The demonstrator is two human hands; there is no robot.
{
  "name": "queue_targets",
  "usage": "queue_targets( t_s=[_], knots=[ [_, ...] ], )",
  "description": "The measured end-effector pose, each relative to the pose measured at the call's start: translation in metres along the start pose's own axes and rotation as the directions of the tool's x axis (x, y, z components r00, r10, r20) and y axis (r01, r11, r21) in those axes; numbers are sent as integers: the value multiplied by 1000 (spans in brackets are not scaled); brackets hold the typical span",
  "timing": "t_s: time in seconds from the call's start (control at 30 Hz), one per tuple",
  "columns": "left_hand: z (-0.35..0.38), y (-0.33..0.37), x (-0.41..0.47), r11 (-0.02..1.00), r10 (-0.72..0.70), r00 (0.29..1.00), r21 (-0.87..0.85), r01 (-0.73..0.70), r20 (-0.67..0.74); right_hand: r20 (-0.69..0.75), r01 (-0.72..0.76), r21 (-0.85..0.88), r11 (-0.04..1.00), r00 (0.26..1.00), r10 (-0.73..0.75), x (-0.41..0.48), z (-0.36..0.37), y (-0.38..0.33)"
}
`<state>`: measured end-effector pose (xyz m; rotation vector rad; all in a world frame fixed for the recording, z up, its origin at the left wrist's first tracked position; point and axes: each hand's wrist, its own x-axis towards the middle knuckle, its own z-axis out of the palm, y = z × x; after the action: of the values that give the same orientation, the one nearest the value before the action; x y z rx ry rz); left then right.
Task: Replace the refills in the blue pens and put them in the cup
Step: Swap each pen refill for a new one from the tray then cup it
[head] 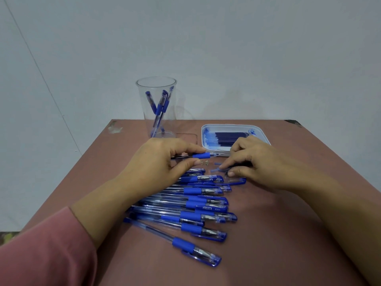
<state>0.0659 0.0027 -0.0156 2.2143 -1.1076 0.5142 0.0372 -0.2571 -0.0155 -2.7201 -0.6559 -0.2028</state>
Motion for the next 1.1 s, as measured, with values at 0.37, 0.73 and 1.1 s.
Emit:
queue_targets(
  t_s=[0.37, 0.73, 1.1],
  knots=[
    [0, -1, 1, 1000, 4, 1000, 13, -3, -4, -240, 0, 337, 942, 967, 86, -5, -5, -17],
    [0, 1, 0, 1000, 3, 1000, 8, -3, -7, -266, 46, 542, 839, 957, 119, -7, 0, -33],
    [2, 2, -1, 1000, 25, 1000, -1, -25, -16, -319, 116, 401, 909, 947, 20, -2, 7, -35]
  ],
)
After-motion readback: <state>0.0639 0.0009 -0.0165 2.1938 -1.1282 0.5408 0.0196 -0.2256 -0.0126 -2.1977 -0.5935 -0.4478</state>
